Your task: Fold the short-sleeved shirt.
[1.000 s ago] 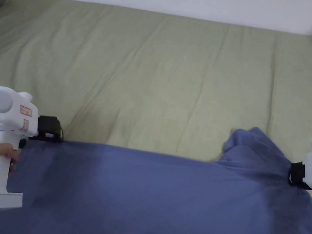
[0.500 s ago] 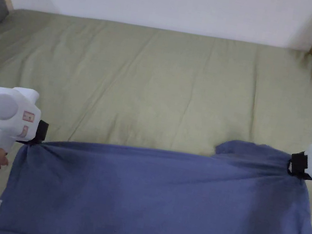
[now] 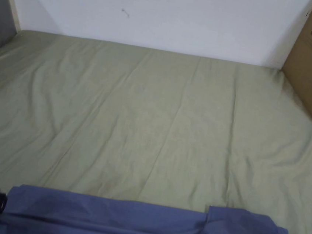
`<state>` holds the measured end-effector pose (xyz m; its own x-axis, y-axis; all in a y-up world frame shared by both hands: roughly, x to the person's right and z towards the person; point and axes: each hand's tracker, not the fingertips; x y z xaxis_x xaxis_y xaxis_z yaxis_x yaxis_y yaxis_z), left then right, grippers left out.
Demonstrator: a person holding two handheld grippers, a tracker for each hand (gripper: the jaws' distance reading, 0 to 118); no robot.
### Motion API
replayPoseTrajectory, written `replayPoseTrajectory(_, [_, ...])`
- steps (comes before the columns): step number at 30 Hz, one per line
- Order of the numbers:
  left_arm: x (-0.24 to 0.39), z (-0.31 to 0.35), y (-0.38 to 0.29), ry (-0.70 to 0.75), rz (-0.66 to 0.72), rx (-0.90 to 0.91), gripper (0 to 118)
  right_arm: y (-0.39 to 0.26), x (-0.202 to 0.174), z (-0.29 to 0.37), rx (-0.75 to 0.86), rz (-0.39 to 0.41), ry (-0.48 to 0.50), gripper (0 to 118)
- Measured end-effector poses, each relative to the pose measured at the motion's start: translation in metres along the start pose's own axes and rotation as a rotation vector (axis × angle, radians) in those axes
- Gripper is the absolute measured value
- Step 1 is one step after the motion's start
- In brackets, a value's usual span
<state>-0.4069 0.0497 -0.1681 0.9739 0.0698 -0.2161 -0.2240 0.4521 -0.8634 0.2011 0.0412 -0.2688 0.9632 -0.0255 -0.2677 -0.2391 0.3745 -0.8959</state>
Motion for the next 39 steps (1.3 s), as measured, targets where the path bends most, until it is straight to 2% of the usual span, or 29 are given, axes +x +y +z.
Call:
replayPoseTrajectory(1, [-0.002, -0.007, -0.01, -0.005, 0.03, -0.024, 2, -0.013, 0.0, -0.008, -0.017, -0.008, -0.007, 0])
replayPoseTrajectory(5, [-0.004, -0.015, -0.035, -0.019, 0.069, -0.037, 3, -0.036, 0.007, -0.018, -0.02, -0.143, 0.033, 0])
replayPoseTrajectory(8, [-0.005, -0.012, -0.036, -0.014, 0.087, -0.015, 9, -0.036, 0.009, -0.009, 0.024, -0.183, 0.056, 0])
replayPoseTrajectory(9, [-0.004, -0.009, -0.035, -0.002, 0.097, -0.008, 24, -0.035, 0.007, -0.007, 0.02, -0.172, 0.051, 10])
replayPoseTrajectory(10, [-0.004, -0.006, -0.032, 0.038, 0.099, -0.005, 57, -0.032, 0.005, -0.003, 0.025, -0.134, 0.02, 40])
replayPoseTrajectory(11, [-0.004, -0.003, -0.032, 0.051, 0.093, 0.004, 84, -0.031, 0.001, 0.001, 0.034, -0.084, -0.024, 66])
replayPoseTrajectory(12, [-0.004, 0.002, -0.031, 0.043, 0.089, 0.027, 104, -0.029, -0.003, 0.005, 0.042, -0.051, -0.051, 86])
replayPoseTrajectory(13, [-0.003, 0.01, -0.03, 0.022, 0.094, 0.053, 112, -0.027, -0.007, 0.01, 0.049, -0.026, -0.073, 91])
replayPoseTrajectory(14, [-0.003, 0.018, -0.028, -0.012, 0.113, 0.085, 110, -0.022, -0.011, 0.014, 0.061, -0.02, -0.069, 91])
replayPoseTrajectory(16, [-0.003, 0.026, -0.026, -0.05, 0.145, 0.092, 107, -0.012, -0.023, 0.023, 0.11, -0.021, -0.043, 90])
replayPoseTrajectory(17, [-0.003, 0.03, -0.026, -0.066, 0.16, 0.098, 98, -0.007, -0.03, 0.026, 0.146, -0.018, -0.012, 85])
replayPoseTrajectory(18, [-0.002, 0.034, -0.026, -0.1, 0.182, 0.128, 77, -0.002, -0.039, 0.029, 0.17, -0.018, 0.011, 74])
replayPoseTrajectory(19, [0.0, 0.036, -0.026, -0.122, 0.193, 0.139, 29, 0.003, -0.048, 0.029, 0.197, -0.016, 0.017, 44])
replayPoseTrajectory(20, [0.002, 0.034, -0.027, -0.157, 0.203, 0.15, 0, 0.008, -0.059, 0.028, 0.222, -0.01, 0.021, 11])
replayPoseTrajectory(21, [0.003, 0.031, -0.03, -0.146, 0.197, 0.136, 0, 0.013, -0.073, 0.024, 0.239, -0.005, 0.016, 0])
replayPoseTrajectory(25, [0.002, 0.023, -0.04, -0.171, 0.22, 0.143, 0, 0.022, -0.133, 0.013, 0.284, 0.036, 0.036, 0])
replayPoseTrajectory(28, [-0.015, 0.015, -0.046, -0.213, 0.328, 0.15, 0, 0.031, -0.166, -0.003, 0.259, 0.066, 0.139, 0])
replayPoseTrajectory(29, [-0.022, 0.014, -0.051, -0.229, 0.365, 0.158, 1, 0.033, -0.177, -0.007, 0.239, 0.082, 0.168, 0])
replayPoseTrajectory(30, [-0.028, 0.012, -0.053, -0.244, 0.393, 0.16, 7, 0.033, -0.185, -0.01, 0.229, 0.099, 0.187, 0])
replayPoseTrajectory(32, [-0.045, 0.007, -0.059, -0.283, 0.472, 0.178, 51, 0.034, -0.203, -0.019, 0.221, 0.143, 0.203, 0])
replayPoseTrajectory(34, [-0.056, 0.003, -0.063, -0.307, 0.524, 0.168, 104, 0.033, -0.213, -0.023, 0.2, 0.154, 0.251, 0])
replayPoseTrajectory(35, [-0.059, -0.002, -0.063, -0.321, 0.552, 0.168, 114, 0.03, -0.22, -0.024, 0.188, 0.151, 0.276, 0])
replayPoseTrajectory(39, [-0.064, -0.022, -0.072, -0.371, 0.581, 0.145, 114, 0.024, -0.236, -0.032, 0.16, 0.18, 0.271, 0])
